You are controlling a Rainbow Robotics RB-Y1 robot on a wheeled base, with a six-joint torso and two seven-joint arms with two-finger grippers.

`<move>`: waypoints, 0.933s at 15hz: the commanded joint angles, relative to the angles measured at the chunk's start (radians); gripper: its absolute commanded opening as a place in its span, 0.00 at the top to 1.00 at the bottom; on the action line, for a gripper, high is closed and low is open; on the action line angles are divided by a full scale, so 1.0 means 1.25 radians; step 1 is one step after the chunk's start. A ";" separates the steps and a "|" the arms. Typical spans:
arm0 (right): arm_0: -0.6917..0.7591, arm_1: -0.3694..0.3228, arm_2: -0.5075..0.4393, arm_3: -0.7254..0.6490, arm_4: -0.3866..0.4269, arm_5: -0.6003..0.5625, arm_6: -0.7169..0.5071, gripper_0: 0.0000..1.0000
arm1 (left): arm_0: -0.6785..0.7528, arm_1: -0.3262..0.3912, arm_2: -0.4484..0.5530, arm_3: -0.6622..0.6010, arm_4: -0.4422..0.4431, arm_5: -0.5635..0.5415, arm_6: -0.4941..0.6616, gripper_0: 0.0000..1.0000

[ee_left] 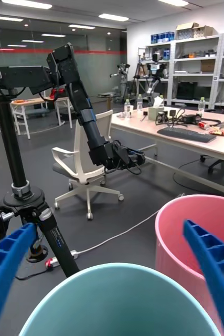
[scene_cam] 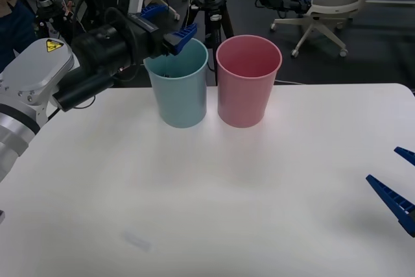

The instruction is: Grasp the object on the table and drop it into the matching bin: aluminum can to the light blue bin, PET bottle to the pink bin.

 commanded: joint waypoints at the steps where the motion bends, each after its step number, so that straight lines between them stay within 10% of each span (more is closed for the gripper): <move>1: 0.000 0.000 0.000 0.000 0.000 0.000 0.000 0.00 | 0.000 0.001 0.000 0.000 0.003 -0.001 -0.002 0.00; 14: 0.000 0.000 0.000 0.000 0.000 0.000 0.000 0.00 | 0.059 0.138 0.000 -0.081 0.184 -0.057 -0.033 0.00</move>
